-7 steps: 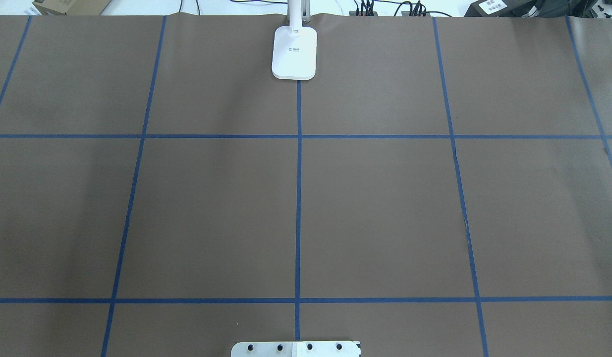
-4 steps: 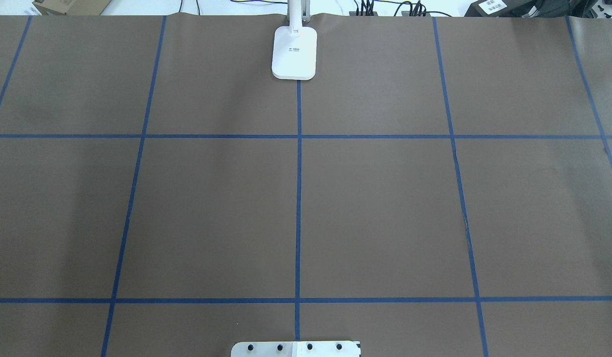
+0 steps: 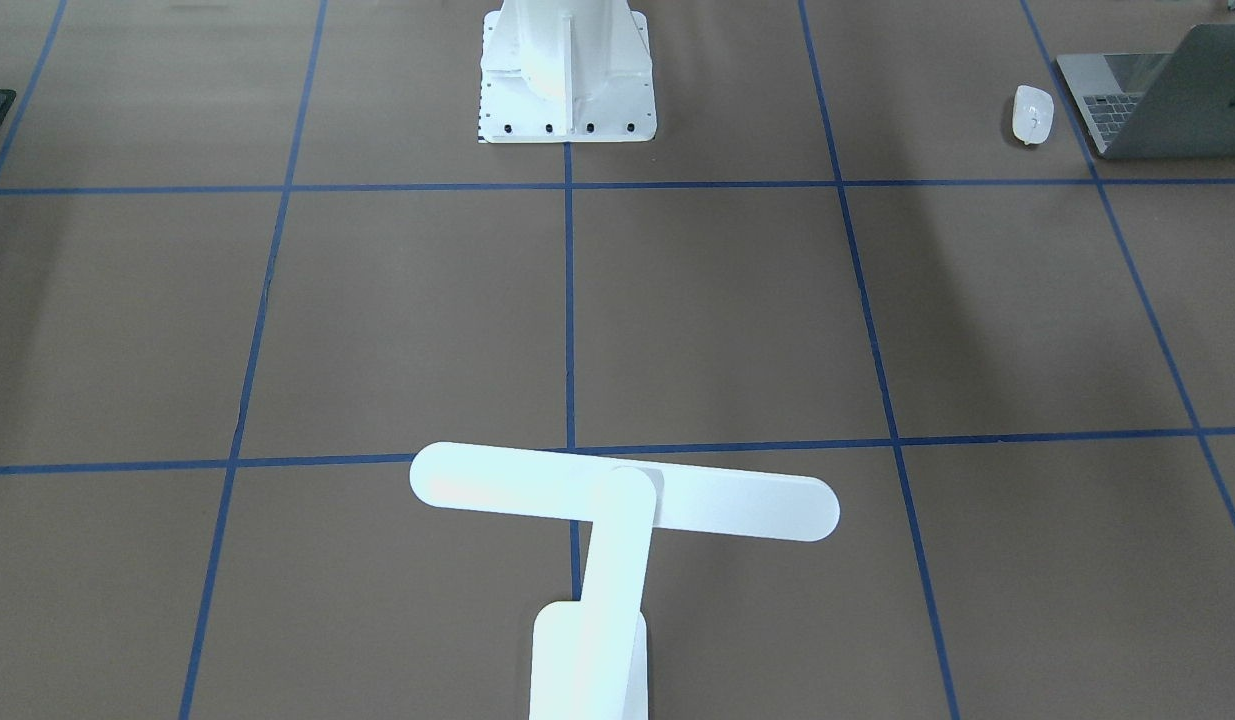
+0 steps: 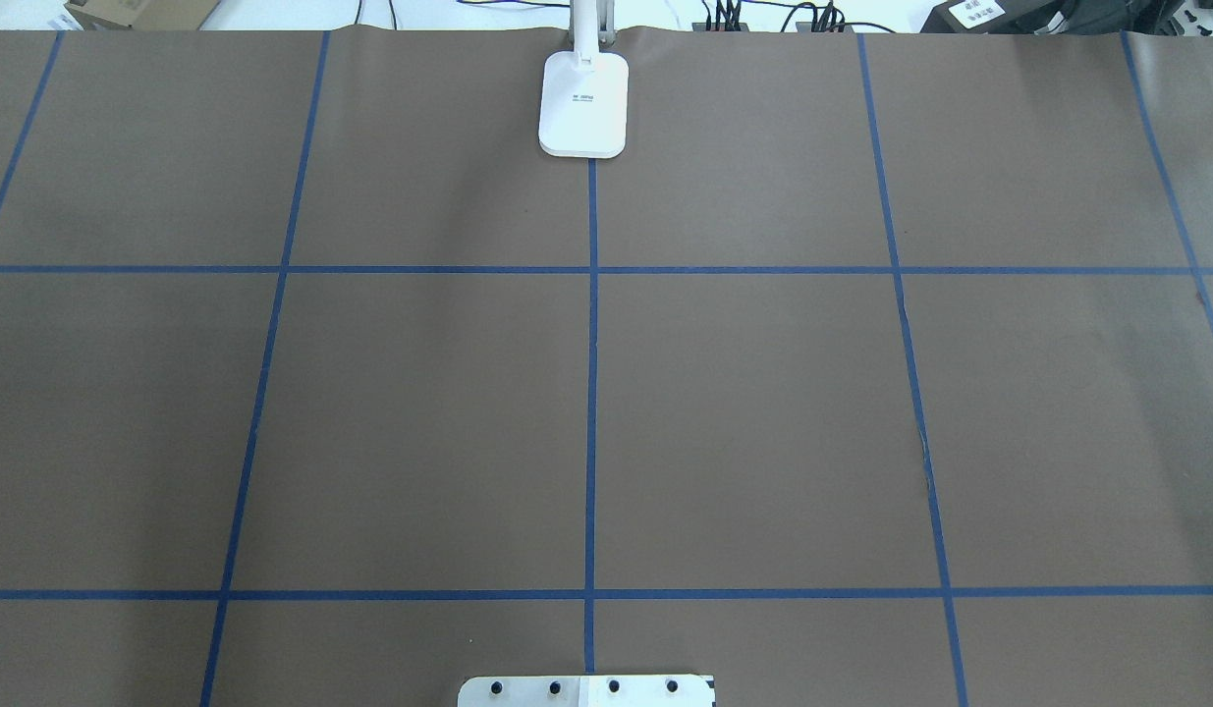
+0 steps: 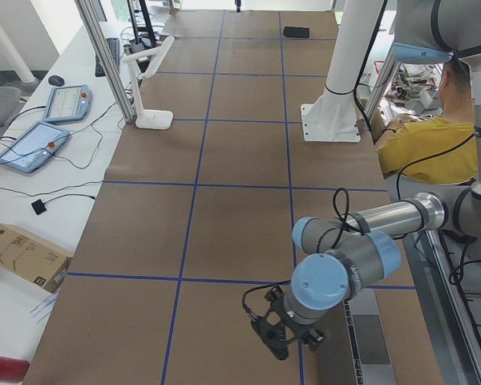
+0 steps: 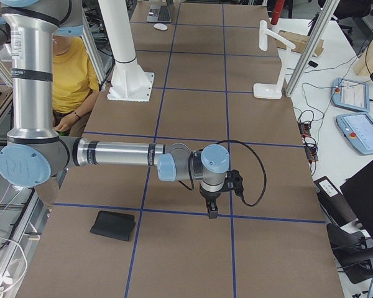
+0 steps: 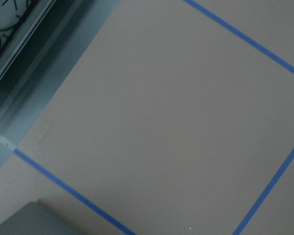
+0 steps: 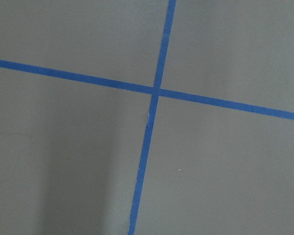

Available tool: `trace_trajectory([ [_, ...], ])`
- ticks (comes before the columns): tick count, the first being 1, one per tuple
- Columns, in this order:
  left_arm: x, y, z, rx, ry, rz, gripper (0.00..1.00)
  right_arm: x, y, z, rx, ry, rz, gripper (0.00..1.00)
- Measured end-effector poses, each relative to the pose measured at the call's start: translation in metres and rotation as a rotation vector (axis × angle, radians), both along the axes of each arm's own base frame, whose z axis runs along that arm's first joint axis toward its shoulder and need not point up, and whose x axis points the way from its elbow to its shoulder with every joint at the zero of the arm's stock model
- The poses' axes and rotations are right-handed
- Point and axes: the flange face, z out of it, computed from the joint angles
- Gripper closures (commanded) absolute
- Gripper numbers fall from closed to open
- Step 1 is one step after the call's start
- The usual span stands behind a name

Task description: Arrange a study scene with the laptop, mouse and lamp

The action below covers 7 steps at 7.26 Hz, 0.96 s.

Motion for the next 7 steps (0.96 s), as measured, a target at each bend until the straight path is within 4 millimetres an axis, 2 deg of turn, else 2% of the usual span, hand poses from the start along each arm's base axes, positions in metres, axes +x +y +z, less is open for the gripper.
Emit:
trace_trajectory([
  [2,0.01,0.102,0.007,-0.107,0.057,-0.213,0.0,0.0,0.0,0.0,-0.001,0.0,0.001,0.0],
  [3,0.019,0.14,0.014,-0.149,0.09,-0.314,0.0,0.0,0.0,0.0,-0.001,0.0,0.001,0.0],
  [4,0.025,0.165,0.02,-0.181,0.119,-0.404,0.01,0.0,0.0,0.0,-0.001,0.0,0.0,0.0],
  [5,0.029,0.18,0.026,-0.212,0.145,-0.48,0.01,0.0,0.0,0.0,0.0,0.0,0.0,0.0],
  [7,0.035,0.195,0.037,-0.26,0.182,-0.574,0.01,0.0,0.0,0.0,0.0,0.0,0.0,0.0],
])
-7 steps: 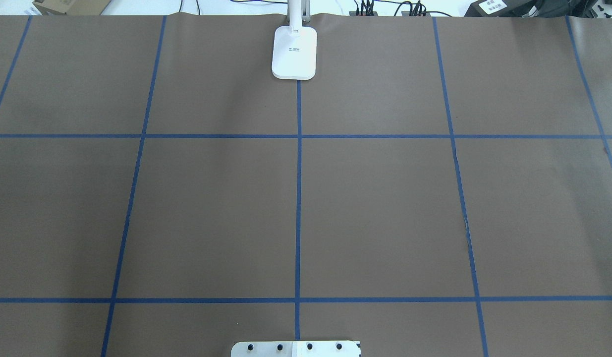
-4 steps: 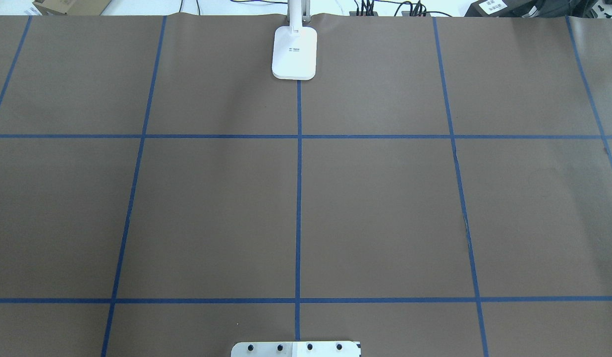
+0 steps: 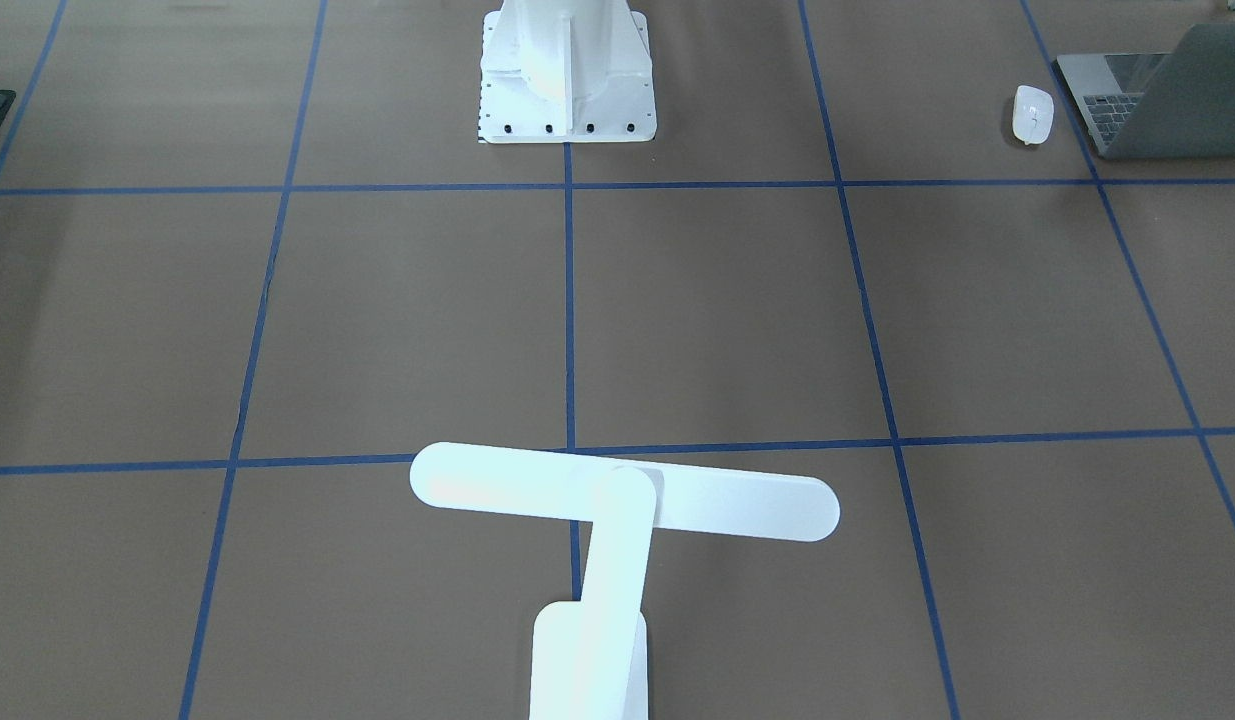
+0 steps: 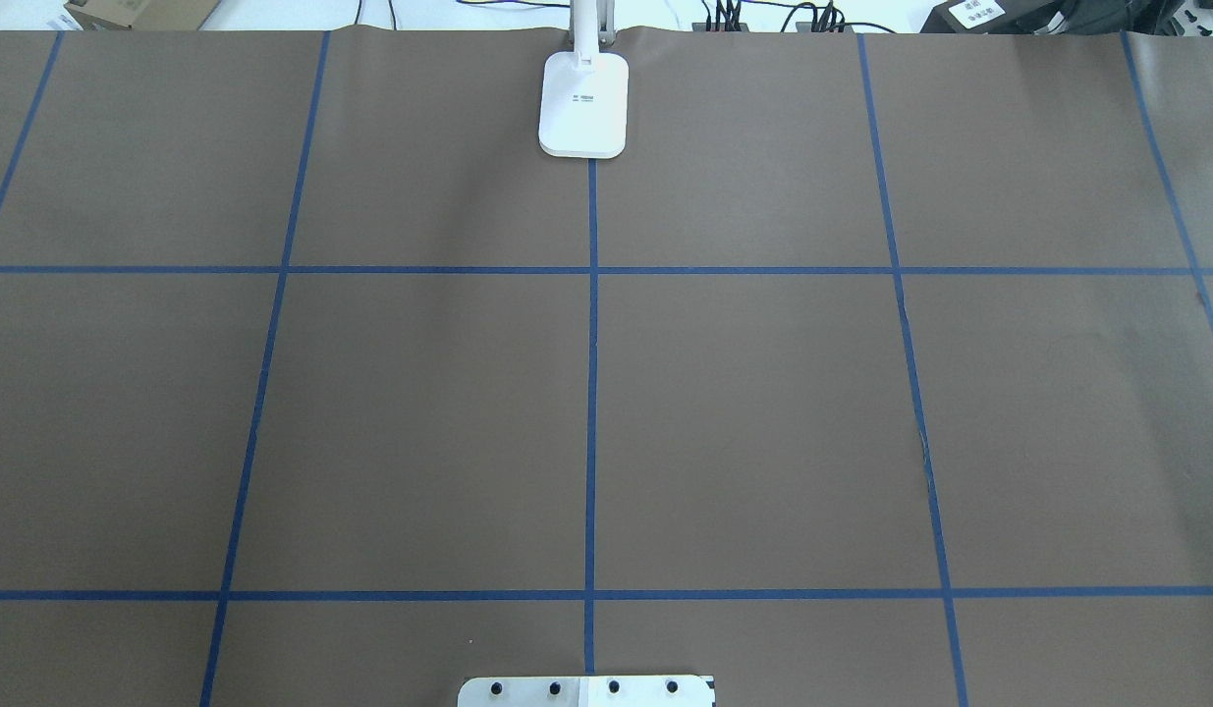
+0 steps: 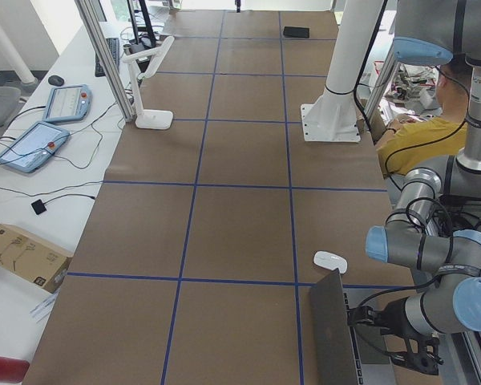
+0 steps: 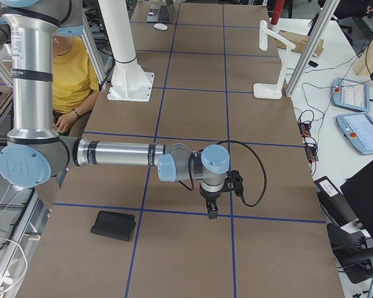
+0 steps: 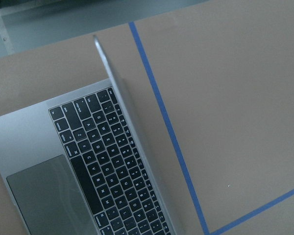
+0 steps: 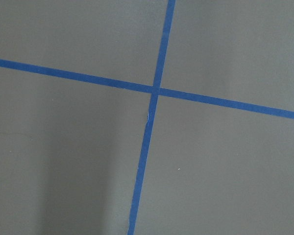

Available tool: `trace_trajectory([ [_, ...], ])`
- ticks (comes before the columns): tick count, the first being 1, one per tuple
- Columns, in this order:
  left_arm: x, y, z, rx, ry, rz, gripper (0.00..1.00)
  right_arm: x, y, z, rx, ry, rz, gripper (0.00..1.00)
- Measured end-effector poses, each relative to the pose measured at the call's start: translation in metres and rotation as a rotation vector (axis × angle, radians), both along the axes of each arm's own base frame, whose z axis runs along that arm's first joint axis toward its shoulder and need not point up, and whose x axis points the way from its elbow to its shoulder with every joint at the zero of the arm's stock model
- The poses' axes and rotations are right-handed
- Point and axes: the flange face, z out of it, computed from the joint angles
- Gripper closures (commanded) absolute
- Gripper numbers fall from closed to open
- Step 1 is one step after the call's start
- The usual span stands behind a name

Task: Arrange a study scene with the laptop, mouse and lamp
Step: 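Carry the open silver laptop with the left gripper toward the table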

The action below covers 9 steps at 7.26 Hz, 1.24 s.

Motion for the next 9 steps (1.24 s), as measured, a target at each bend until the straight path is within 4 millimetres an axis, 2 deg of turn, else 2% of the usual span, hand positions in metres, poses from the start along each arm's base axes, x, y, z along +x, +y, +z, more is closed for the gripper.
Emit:
trace_trajectory([
  [3,0.005,0.005,0.012,-0.038,0.035,-0.042,0.01,0.0,0.0,0.0,0.0,0.001,0.0,0.0],
  [9,0.005,0.004,0.017,-0.073,0.052,-0.068,0.06,0.0,0.0,0.0,0.0,0.001,0.0,0.0],
])
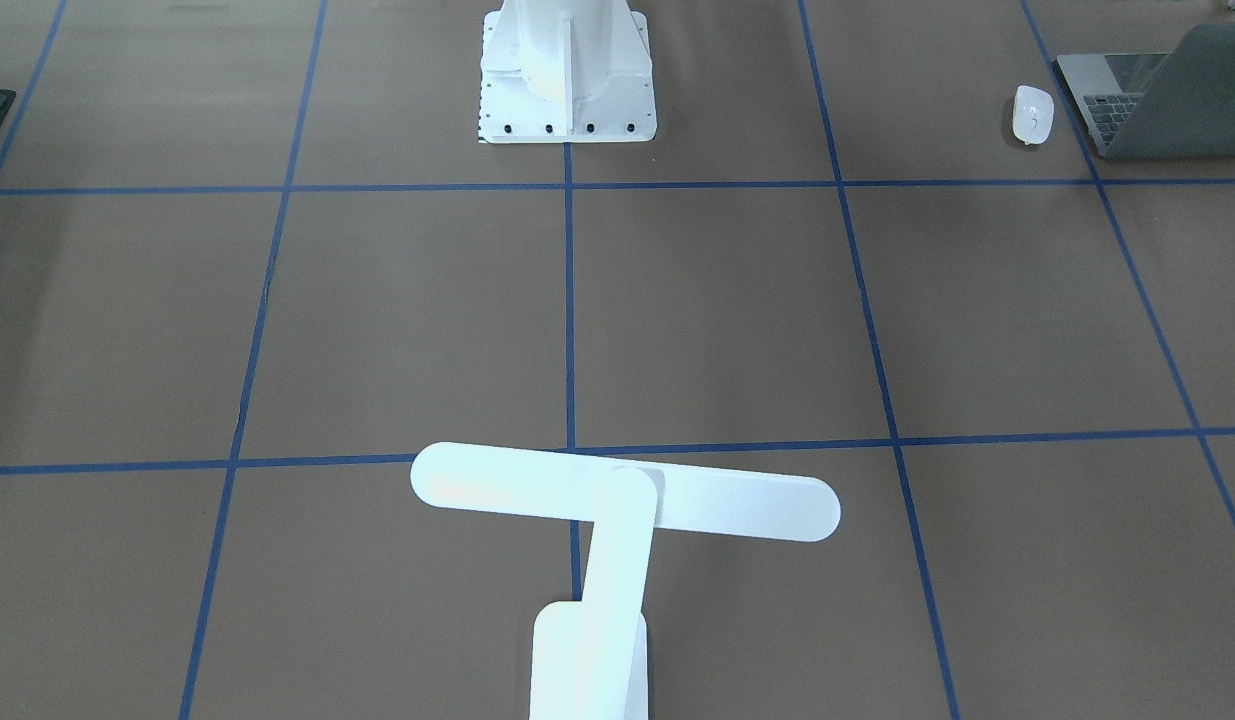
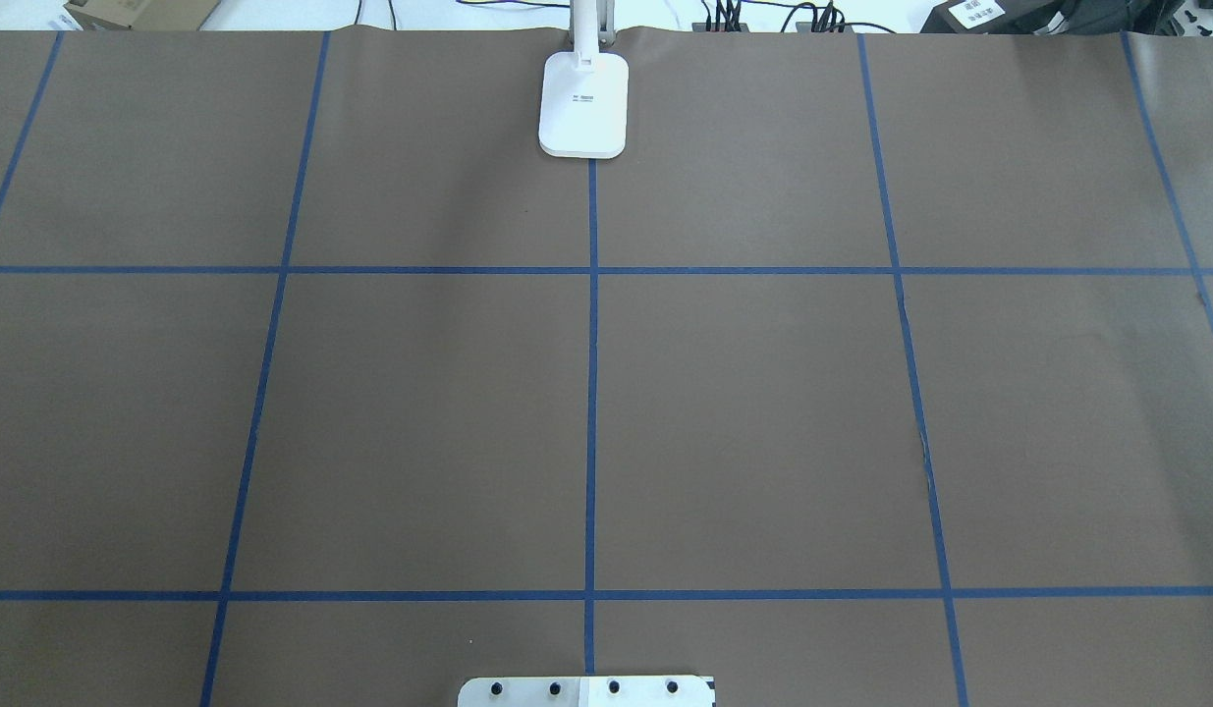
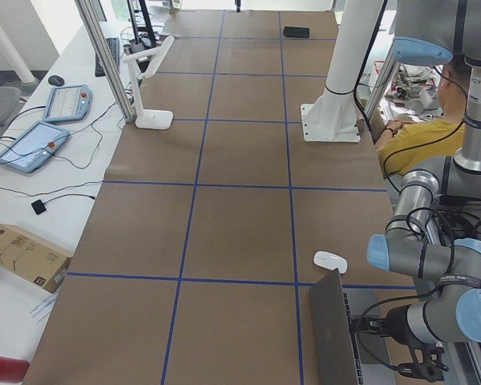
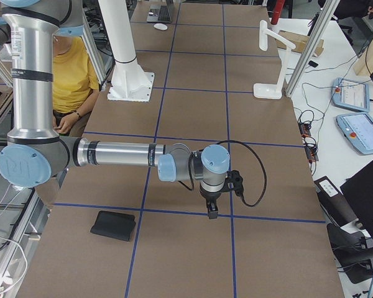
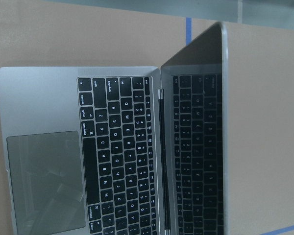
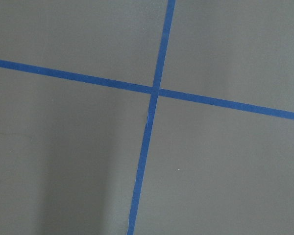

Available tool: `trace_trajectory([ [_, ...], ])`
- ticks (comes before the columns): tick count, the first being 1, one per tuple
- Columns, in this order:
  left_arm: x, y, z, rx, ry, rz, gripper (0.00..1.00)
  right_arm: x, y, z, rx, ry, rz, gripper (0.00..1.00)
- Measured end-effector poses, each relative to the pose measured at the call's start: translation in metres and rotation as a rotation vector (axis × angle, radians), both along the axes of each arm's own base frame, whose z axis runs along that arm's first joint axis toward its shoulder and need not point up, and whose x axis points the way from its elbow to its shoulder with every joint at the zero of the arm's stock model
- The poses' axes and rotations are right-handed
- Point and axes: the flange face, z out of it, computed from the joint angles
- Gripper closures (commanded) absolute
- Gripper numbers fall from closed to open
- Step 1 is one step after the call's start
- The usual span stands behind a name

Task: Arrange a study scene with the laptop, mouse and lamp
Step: 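Carry the open silver laptop with the left gripper toward the table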

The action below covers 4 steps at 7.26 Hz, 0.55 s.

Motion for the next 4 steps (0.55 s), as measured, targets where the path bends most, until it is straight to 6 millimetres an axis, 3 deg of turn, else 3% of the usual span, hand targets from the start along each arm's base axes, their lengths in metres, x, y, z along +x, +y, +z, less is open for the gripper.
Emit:
trace_trajectory([
  [4,-0.0024,-0.002,0.0084,-0.003,-0.003,0.006,0.09,0.0,0.0002,0.0008,-0.002,0.0,0.0,0.0],
])
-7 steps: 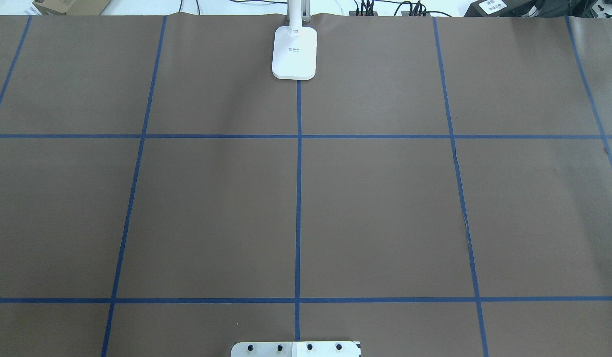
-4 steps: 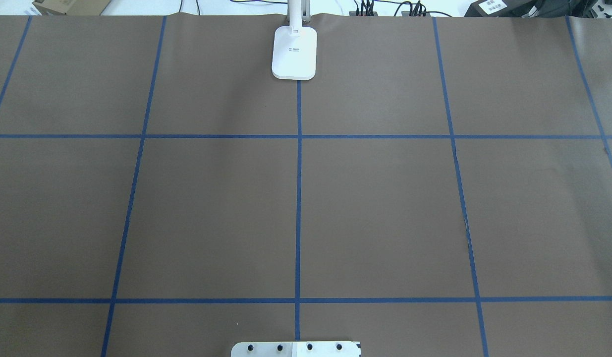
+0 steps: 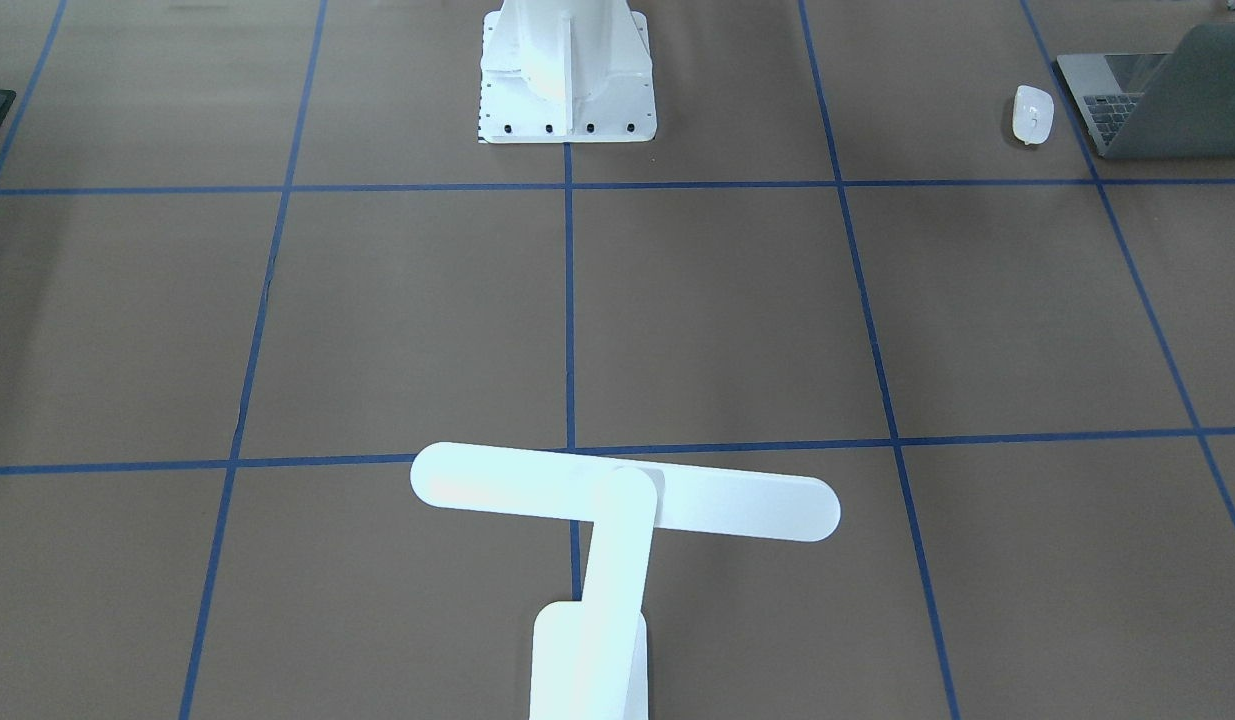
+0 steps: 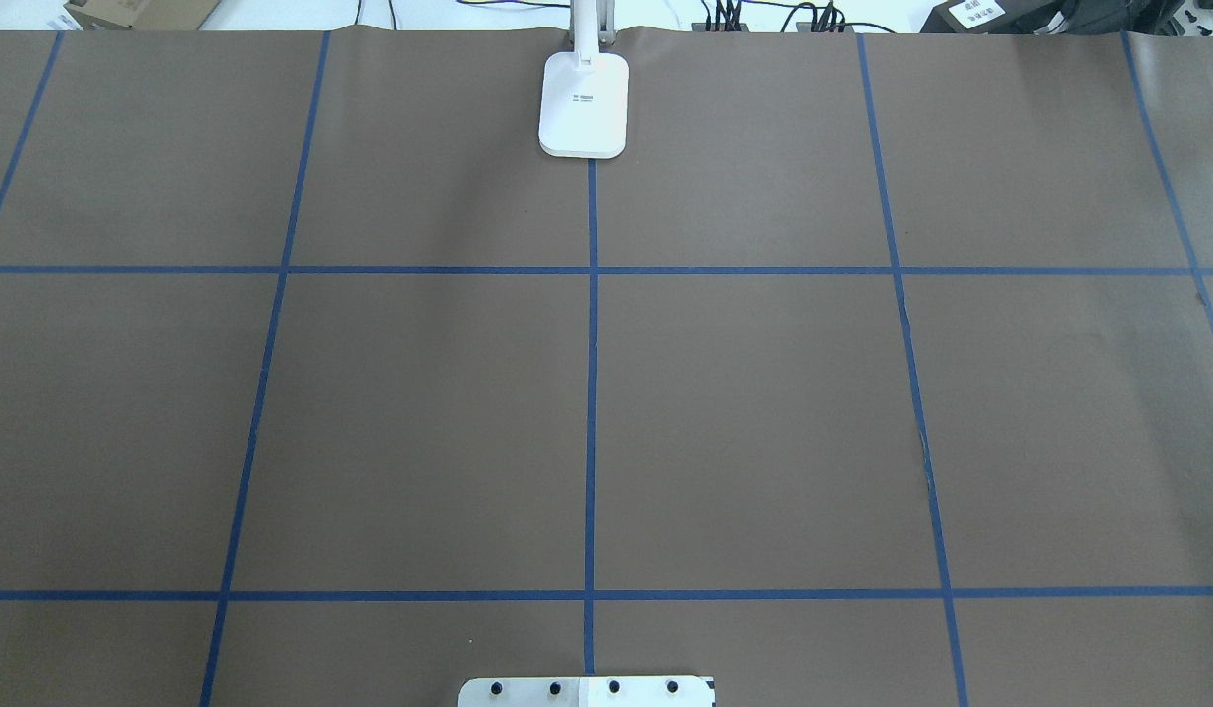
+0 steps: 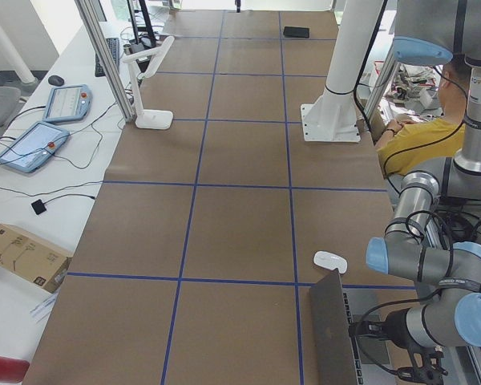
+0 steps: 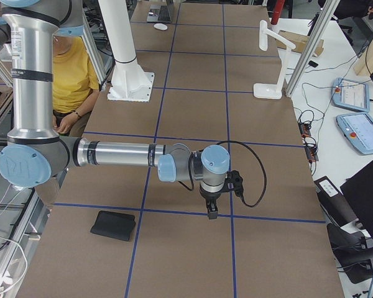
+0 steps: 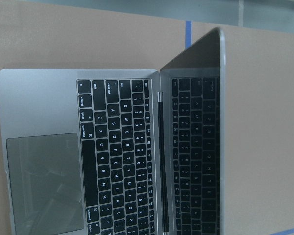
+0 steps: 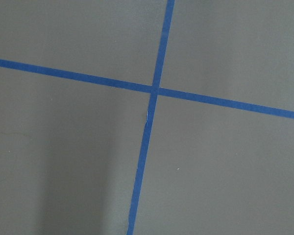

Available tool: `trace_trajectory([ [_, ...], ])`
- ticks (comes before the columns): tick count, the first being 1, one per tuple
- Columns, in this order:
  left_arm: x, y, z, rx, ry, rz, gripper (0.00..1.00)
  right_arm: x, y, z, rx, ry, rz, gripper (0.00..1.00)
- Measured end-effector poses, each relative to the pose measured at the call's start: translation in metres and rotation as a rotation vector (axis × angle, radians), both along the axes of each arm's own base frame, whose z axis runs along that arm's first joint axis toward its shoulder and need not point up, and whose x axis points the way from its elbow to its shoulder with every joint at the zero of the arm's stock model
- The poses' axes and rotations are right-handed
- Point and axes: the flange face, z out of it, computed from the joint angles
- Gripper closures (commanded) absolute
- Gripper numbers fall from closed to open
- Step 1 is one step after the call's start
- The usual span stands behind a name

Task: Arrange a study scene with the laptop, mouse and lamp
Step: 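Carry the open silver laptop with the left gripper toward the table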

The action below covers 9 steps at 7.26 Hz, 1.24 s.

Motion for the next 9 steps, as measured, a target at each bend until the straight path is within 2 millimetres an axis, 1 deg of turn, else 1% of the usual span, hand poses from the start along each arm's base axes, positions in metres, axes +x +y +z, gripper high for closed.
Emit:
trace_trajectory([
  [2,-0.004,-0.003,0.01,0.001,-0.003,0.003,0.11,0.0,0.0,0.0,0.0,0.0,0.0,0.0],
  [3,-0.003,-0.003,0.017,0.003,-0.004,0.003,0.16,0.0,0.0,0.0,0.001,0.0,0.0,0.0],
  [5,-0.001,-0.001,0.024,0.007,-0.004,0.007,0.59,0.0,0.0,-0.001,0.002,0.0,0.0,0.0],
  [6,0.001,0.0,0.028,0.009,0.0,0.01,0.77,0.0,0.0,-0.001,0.003,0.0,0.0,0.0],
  [7,0.002,0.0,0.03,0.009,0.004,0.011,0.88,0.0,0.0,-0.002,0.003,0.0,0.001,0.0],
  [9,-0.001,-0.002,0.029,0.015,0.007,0.002,1.0,0.0,0.0,-0.002,0.005,0.0,0.0,0.0],
])
